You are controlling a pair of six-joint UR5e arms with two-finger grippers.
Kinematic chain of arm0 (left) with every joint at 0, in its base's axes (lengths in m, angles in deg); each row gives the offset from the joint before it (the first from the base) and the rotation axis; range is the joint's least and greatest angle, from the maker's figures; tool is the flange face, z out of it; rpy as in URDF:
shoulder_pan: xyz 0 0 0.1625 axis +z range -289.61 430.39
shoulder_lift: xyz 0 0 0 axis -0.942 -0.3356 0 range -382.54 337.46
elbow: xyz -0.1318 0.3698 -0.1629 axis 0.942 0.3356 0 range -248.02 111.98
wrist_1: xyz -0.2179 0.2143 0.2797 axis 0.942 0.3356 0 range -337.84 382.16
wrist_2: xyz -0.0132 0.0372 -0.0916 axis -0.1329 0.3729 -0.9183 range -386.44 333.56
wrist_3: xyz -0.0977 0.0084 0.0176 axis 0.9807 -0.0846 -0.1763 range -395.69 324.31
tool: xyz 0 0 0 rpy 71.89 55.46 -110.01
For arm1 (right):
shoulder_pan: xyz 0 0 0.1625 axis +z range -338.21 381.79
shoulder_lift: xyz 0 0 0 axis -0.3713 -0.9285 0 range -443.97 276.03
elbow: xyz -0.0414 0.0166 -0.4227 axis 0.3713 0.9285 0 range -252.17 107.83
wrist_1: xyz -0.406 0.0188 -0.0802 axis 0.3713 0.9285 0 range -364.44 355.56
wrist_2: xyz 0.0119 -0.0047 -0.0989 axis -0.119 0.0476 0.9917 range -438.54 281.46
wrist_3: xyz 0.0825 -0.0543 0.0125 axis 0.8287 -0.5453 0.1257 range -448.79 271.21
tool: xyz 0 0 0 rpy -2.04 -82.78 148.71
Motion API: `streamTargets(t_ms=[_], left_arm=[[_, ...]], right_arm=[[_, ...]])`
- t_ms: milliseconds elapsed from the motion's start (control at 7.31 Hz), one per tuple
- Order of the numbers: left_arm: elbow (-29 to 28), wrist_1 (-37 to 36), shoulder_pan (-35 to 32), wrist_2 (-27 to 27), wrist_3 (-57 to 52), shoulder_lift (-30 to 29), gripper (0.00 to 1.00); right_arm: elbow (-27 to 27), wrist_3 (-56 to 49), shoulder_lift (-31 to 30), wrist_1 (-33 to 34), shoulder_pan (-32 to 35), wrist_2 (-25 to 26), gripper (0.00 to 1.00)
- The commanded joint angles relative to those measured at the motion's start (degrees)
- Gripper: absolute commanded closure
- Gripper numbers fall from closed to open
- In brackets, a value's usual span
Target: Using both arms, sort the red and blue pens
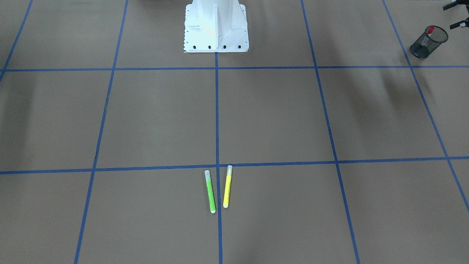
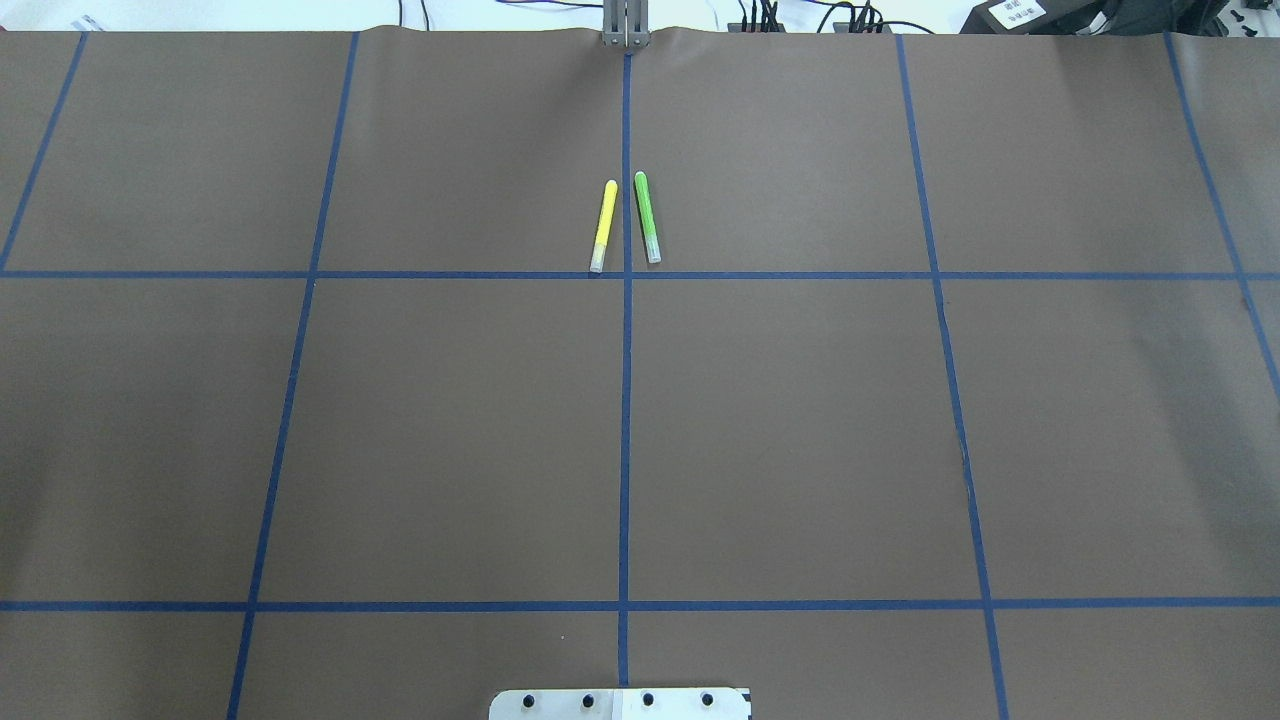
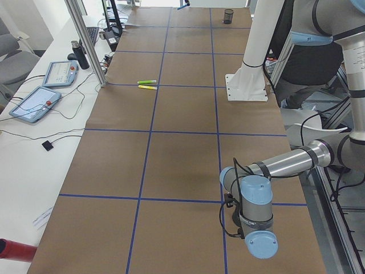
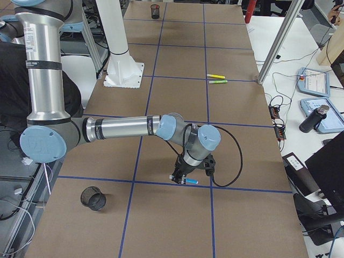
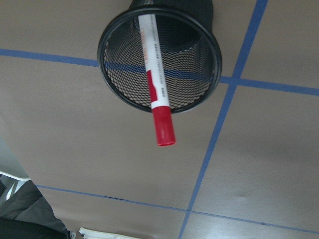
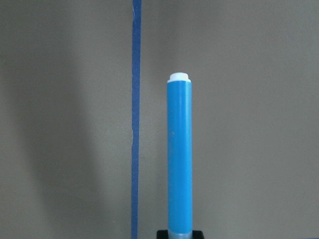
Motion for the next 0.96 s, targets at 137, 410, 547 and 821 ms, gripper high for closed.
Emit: streamTargets(t_ms=[137, 410, 547, 821], left_arm=[[0.0, 0.7, 0.0, -2.2, -0.2, -2.5, 0.01], [-0.1, 0.7, 0.0, -3.3, -0.1, -6.7, 0.01], [-0.4, 1.8, 0.1, -3.9, 0.4, -9.2, 0.01], [-1.1, 3.3, 0.1, -5.3, 0.5, -13.5, 0.01]], right_arm=[[0.4, 0.9, -1.1, 2.7, 0.9, -0.5, 1.00], [0.5, 0.7, -1.6, 8.2, 3.2, -0.5, 1.00], [0.5, 0.6, -1.5, 11.7, 4.8, -0.1, 1.00], [0.2, -0.1, -2.7, 16.5, 8.3, -0.2, 1.00]])
